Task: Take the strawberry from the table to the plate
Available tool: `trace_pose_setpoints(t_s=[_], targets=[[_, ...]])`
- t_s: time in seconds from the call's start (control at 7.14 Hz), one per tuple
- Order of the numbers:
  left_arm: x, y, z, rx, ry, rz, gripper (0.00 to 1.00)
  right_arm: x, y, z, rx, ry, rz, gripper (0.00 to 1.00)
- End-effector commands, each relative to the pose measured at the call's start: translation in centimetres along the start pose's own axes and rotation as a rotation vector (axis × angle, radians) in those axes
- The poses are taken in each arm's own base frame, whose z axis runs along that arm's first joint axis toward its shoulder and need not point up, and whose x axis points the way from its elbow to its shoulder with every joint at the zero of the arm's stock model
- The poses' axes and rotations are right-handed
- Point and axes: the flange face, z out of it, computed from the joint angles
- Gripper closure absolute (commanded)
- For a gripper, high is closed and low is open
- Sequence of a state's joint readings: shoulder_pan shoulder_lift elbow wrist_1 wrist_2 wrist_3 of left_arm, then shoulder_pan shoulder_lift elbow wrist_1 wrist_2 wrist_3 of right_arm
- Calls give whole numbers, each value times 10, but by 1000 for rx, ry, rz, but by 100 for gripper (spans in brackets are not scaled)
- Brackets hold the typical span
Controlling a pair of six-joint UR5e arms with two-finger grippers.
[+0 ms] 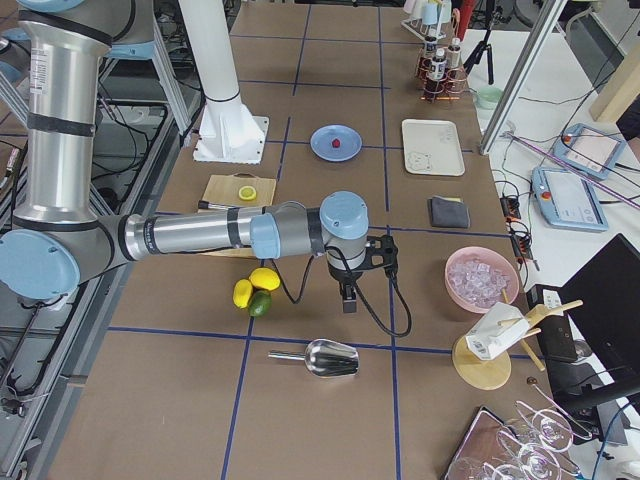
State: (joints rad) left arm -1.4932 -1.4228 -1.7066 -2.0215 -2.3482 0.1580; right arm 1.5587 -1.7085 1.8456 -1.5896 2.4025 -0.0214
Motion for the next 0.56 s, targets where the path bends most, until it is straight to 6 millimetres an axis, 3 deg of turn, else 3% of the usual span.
trace_pose_setpoints(t_s=[0.0, 0.14, 0.42], targets=[[-30, -4, -15, -122, 7, -89, 0, 15, 4, -12, -29, -5, -17, 0], [-29, 6, -14, -139, 12, -115, 0, 12, 3, -15, -24, -6, -23, 0], [-13, -2, -29, -173, 22, -267, 0, 7, -2, -19, -20, -7, -12, 0]])
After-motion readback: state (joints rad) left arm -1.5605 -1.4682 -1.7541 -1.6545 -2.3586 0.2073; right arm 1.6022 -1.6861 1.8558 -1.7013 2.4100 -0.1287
